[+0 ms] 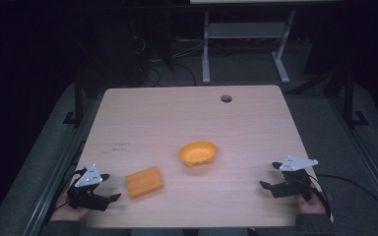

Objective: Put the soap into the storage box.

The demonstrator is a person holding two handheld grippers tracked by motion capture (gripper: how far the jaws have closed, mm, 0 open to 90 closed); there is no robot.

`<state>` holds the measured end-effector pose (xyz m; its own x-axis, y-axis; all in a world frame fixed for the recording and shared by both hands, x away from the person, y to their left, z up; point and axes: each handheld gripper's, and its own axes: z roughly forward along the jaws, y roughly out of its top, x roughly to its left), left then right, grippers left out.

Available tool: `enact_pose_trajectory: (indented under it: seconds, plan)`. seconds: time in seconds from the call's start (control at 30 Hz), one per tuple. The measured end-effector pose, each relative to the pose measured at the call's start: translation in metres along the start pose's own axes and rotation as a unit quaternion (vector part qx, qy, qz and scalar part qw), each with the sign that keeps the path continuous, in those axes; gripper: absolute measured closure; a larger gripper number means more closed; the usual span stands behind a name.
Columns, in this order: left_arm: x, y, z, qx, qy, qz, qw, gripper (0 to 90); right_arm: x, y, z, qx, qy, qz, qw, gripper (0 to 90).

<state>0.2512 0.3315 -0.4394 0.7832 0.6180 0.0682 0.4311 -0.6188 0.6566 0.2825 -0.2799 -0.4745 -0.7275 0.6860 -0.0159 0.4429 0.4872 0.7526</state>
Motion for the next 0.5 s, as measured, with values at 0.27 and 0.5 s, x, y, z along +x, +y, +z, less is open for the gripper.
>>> enact_pose_trajectory:
  seconds: [0.27, 0.5]
  plan:
    - [-0.0025, 0.0046, 0.0023, -0.007, -0.010, 0.006, 0.9999, 18.6, -0.0002, 0.0002, -0.0009, -0.002, 0.000, 0.000, 1.0000, 13.7]
    - [-0.0062, 0.0102, 0.0066, -0.007, -0.024, 0.009, 0.9996, 17.7, 0.0000, 0.0007, -0.0001, -0.001, 0.003, -0.004, 1.0000, 13.7]
